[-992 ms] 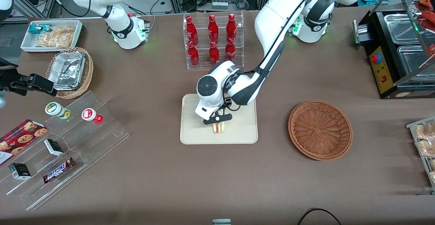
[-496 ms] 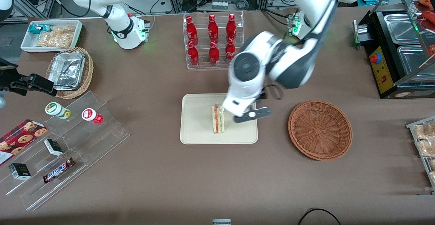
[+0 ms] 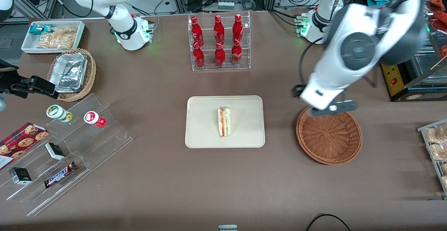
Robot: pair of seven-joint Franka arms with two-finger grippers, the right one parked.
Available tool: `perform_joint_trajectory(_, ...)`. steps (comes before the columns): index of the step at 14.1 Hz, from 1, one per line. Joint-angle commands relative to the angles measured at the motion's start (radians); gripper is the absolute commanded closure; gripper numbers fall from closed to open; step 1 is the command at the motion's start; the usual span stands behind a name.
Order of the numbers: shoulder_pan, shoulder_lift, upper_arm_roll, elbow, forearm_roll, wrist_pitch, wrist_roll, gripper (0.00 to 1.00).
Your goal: Place sandwich from basket to tray
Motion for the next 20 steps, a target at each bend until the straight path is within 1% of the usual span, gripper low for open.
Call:
perform_joint_trajectory(1, 0.094, -0.126, -0.013, -0.063, 0.006, -0.066, 0.1, 0.0)
perform_joint_trajectory(4, 0.175, -0.176, -0.013, -0.057, 0.0, -0.089, 0.177, 0.0)
perform_joint_trajectory(7, 0.211, -0.2, -0.012, -0.054, 0.005, -0.089, 0.183, 0.0)
perform_joint_trajectory(11, 0.277, -0.21, -0.012, -0.052, -0.001, -0.088, 0.268, 0.0)
perform_joint_trajectory(20, 0.28, -0.215, -0.012, -0.045, 0.0, -0.086, 0.259, 0.0)
